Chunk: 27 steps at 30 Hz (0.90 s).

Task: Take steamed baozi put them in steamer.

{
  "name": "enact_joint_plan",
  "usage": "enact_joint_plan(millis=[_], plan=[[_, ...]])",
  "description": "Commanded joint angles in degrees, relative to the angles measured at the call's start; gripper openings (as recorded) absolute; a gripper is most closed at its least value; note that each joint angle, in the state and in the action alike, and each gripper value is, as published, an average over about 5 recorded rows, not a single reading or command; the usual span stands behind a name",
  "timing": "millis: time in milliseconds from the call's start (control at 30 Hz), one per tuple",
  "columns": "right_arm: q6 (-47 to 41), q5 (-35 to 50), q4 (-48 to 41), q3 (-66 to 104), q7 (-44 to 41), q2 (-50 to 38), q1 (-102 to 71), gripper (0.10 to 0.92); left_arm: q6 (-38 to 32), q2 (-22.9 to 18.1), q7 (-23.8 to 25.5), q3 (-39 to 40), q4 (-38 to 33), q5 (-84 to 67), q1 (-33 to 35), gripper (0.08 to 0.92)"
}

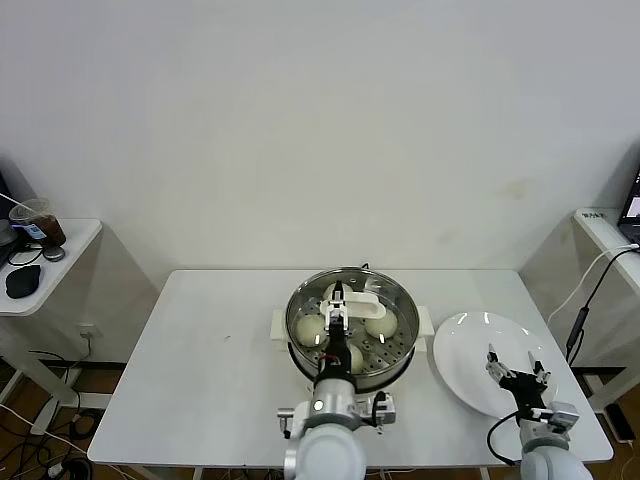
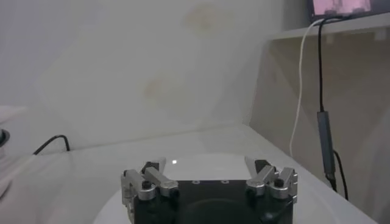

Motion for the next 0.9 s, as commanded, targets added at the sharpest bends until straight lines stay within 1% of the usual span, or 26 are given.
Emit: enact_joint_plan(millis=[33,133,200,267,333,400,467,533,667,733,800,900], plan=[[-0.5,1.5,2.3,0.0,-1.6,-0.7,-1.5,0.823,0.0,4.0,-0.8,-6.2,-13.5,-2.7,5.9,0.816],[0.6,0.2,4.6,0.2,-4.5,-0.7,-3.0,0.823,0.0,5.5,-3.7,-10.9,-18.9,-8.5,8.9,0.822],[0.9,-0.6,7.0,0.1,-5.9,-0.6,-4.2,0.823,-0.4,6.3,-7.1,-14.8,-22.2,-15.3,11.1,0.823],[0.7,-0.1,9.4,-0.6,-6.2,-0.5,-5.5,0.823,-1.9,6.9,-11.0,-19.7,-25.1,-25.3,14.0,0.823],[0.0,0.9,11.2,-1.9,-5.6,-0.4,-6.6,0.823,-6.7,6.7,-13.9,-26.8,-26.9,-39.0,17.1,0.823],[-0.2,0.5,12.3,-3.1,-5.1,-0.3,-7.5,0.823,-13.7,5.7,-14.7,-34.5,-27.3,-52.1,20.2,0.823],[-0.1,0.1,12.9,-4.2,-4.6,0.1,-8.2,0.823,-21.3,4.4,-15.4,-41.3,-26.4,-63.5,23.2,0.823],[0.2,-0.4,13.1,-4.9,-4.0,0.5,-8.7,0.823,-27.9,3.4,-18.2,-45.5,-24.1,-71.8,25.9,0.823],[0.8,-1.4,13.5,-5.6,-3.4,1.1,-10.6,0.823,-38.4,2.1,-24.2,-49.9,-16.3,-85.6,30.3,0.823],[1.1,-1.8,13.9,-5.6,-3.2,1.4,-11.7,0.823,-41.8,1.9,-25.0,-50.5,-13.2,-90.5,32.1,0.823],[1.4,-2.3,14.3,-5.5,-2.9,1.8,-12.7,0.823,-43.5,1.8,-24.7,-50.4,-11.6,-92.4,33.3,0.823],[1.5,-2.8,14.8,-5.3,-2.9,2.2,-14.0,0.823,-43.3,2.0,-23.1,-49.8,-10.1,-92.5,34.2,0.823]])
